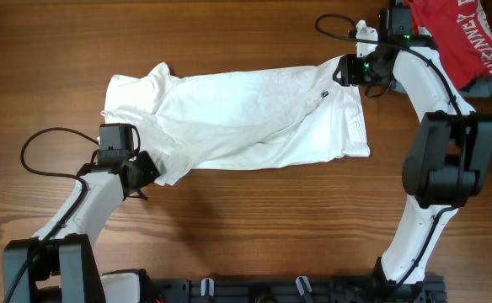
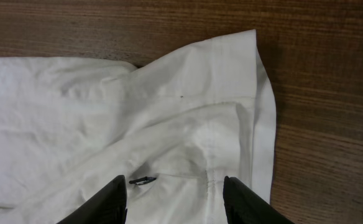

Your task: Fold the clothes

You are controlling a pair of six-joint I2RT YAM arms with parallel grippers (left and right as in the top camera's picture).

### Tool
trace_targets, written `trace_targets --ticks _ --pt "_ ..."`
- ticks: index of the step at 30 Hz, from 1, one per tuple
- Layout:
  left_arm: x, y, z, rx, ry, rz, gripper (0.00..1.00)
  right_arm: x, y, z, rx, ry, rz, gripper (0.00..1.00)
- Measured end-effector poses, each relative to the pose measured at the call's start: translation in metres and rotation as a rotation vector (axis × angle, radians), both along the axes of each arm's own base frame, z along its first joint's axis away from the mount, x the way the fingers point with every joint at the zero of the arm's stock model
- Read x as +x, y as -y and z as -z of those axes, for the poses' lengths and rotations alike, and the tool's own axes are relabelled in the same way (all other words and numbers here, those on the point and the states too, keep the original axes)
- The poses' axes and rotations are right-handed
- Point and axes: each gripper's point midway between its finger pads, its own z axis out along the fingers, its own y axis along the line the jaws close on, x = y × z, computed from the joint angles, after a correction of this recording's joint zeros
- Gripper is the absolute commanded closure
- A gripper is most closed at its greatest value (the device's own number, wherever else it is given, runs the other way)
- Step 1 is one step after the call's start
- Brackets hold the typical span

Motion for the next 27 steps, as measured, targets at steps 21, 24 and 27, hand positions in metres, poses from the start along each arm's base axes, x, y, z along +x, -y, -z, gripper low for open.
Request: trace_targets --ticks 21,24,27 --pt "0.032 0.016 -0.119 -0.085 0.176 0.045 0.96 -0.006 -0.001 0.002 0.006 -0.028 0.003 0.53" --pt "0.030 0.017 -0.139 -0.085 0.228 0.049 0.96 -0.007 -0.001 0.002 0.008 -0.033 0.006 0.53" --pt "0.024 0.019 -0.144 -0.091 0.230 0.052 0.96 -0.007 -0.001 0.002 0.008 -0.032 0.005 0.53"
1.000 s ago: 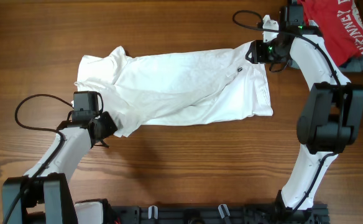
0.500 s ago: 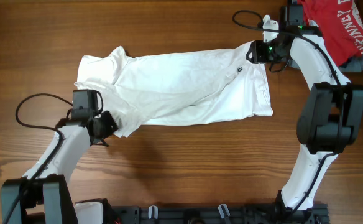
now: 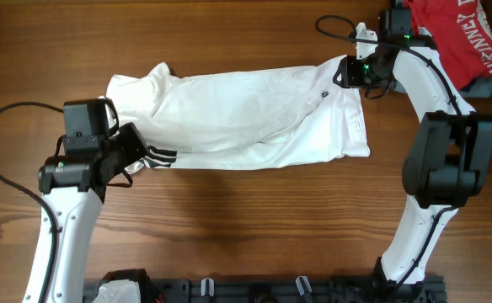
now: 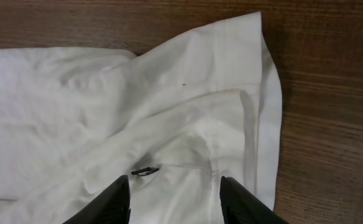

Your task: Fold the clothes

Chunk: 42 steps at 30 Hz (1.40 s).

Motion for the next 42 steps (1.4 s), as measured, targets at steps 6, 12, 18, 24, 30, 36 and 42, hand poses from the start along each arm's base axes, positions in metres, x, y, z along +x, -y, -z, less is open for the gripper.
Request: trace_targets --ticks 6,12,18,24,30,36,42 --pt "-0.001 0.000 0.000 0.000 -0.002 0.000 0.96 0.003 0.000 -0.001 -0.001 0.015 -0.001 0.53" --pt "-0.001 0.000 0.000 0.000 -0.002 0.000 0.96 0.012 0.001 0.000 -0.006 0.048 -0.010 0.54" --pt "-0.001 0.000 0.000 0.000 -0.002 0.000 0.96 0.023 0.001 0.031 -0.011 0.053 -0.021 0.55" --pt "-0.001 0.000 0.000 0.000 -0.002 0.000 0.96 0.037 0.005 0.041 -0.038 0.095 -0.018 0.57" --pt "-0.001 0.000 0.000 0.000 -0.002 0.000 0.96 0.048 0.015 0.038 -0.090 0.144 -0.001 0.57" --pt "-0.001 0.000 0.000 0.000 -0.002 0.000 0.96 0.049 0.018 0.038 -0.107 0.144 0.006 0.57" --pt "-0.001 0.000 0.000 0.000 -0.002 0.000 0.96 0.046 0.018 0.039 -0.108 0.134 0.006 0.64"
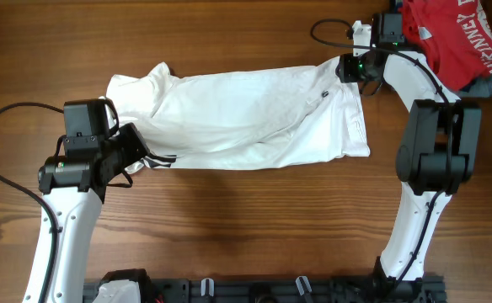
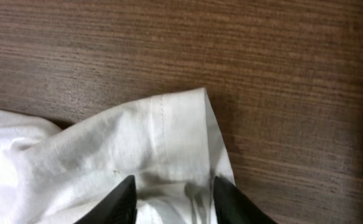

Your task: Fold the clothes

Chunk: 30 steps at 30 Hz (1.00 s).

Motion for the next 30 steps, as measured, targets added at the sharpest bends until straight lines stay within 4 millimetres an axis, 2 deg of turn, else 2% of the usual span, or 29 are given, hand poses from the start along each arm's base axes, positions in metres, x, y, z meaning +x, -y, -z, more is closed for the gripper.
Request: trace_targets --ticks 5,11,23,30 --pt "0.0000 0.0000 0.0000 0.000 0.000 0.000 0.96 -0.0045 -0.0001 0.0021 -0.002 -0.020 -0.005 0.72" --pt "0.0000 0.0000 0.0000 0.000 0.000 0.000 0.96 -0.0067 -0.0002 0.0030 -0.002 -0.029 -0.006 0.75" --pt "0.0000 0.0000 0.0000 0.000 0.000 0.000 0.96 -0.0065 -0.0003 0.0030 -0.002 -0.028 -0.007 0.96" --pt "0.0001 -0.0001 0.0000 0.000 0.000 0.000 0.96 -0.0017 -0.0002 0.0007 -0.004 -0.006 -0.009 0.96"
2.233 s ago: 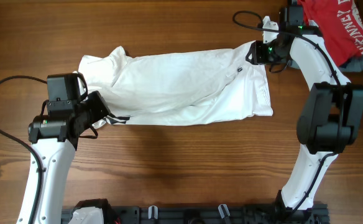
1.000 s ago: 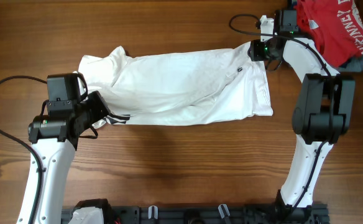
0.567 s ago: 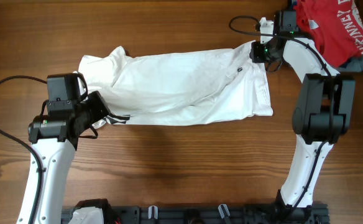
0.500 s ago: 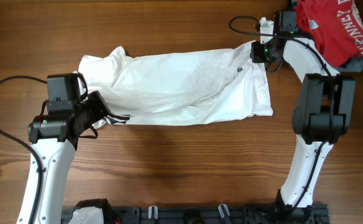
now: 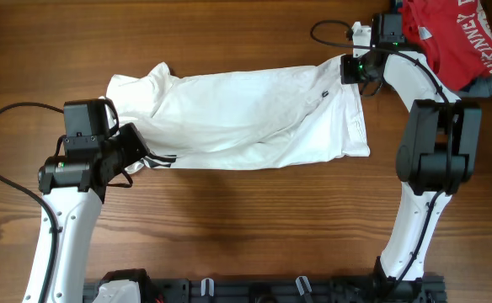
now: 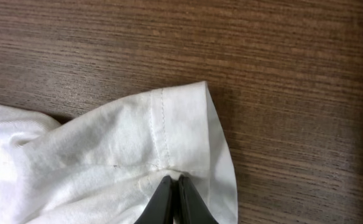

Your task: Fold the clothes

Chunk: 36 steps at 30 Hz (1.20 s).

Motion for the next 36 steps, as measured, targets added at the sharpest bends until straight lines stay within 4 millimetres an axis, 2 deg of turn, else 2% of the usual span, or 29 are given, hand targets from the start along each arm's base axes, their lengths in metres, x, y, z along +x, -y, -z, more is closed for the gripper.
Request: trace_targets --ticks 4,6,10,12,15,17,21,25,29,32,36 --pt "0.003 0.000 -0.002 0.001 0.013 0.000 0.96 -0.005 0.000 -0.003 0.003 -0.019 0.006 0.96" --pt "0.007 0.000 -0.004 0.002 0.032 0.000 0.96 -0.010 0.000 -0.016 0.006 -0.025 0.012 0.96" --pt "0.009 0.000 -0.008 0.002 0.049 0.000 0.96 -0.021 0.000 -0.068 0.013 0.009 0.029 0.96" --pt "0.010 0.000 -0.012 0.003 0.062 0.000 0.96 -0.031 0.001 -0.109 0.018 0.045 0.040 0.96" --pt "0.014 -0.001 -0.029 0.006 0.108 0.000 0.96 -0.048 0.001 -0.160 0.027 0.088 0.057 0.96" --pt "0.016 -0.001 -0.042 0.008 0.147 0.000 0.96 -0.063 0.003 -0.181 0.036 0.090 0.076 0.96" --pt "0.015 -0.001 -0.072 0.012 0.222 0.000 0.96 -0.090 0.013 -0.199 0.041 0.058 0.113 0.96" --pt "0.004 0.000 -0.094 0.015 0.260 0.000 0.96 -0.113 0.028 -0.216 0.049 0.042 0.169 0.96" --pt "-0.009 0.002 -0.115 0.006 0.307 -0.005 0.96 -0.145 0.038 -0.238 0.059 0.030 0.209 0.96" --pt "-0.022 0.008 -0.117 -0.033 0.296 0.002 0.96 -0.165 0.033 -0.243 0.068 -0.006 0.205 0.96" --pt "-0.041 0.022 -0.102 -0.116 0.190 0.021 0.96 -0.163 0.029 -0.241 0.072 -0.010 0.192 0.88"
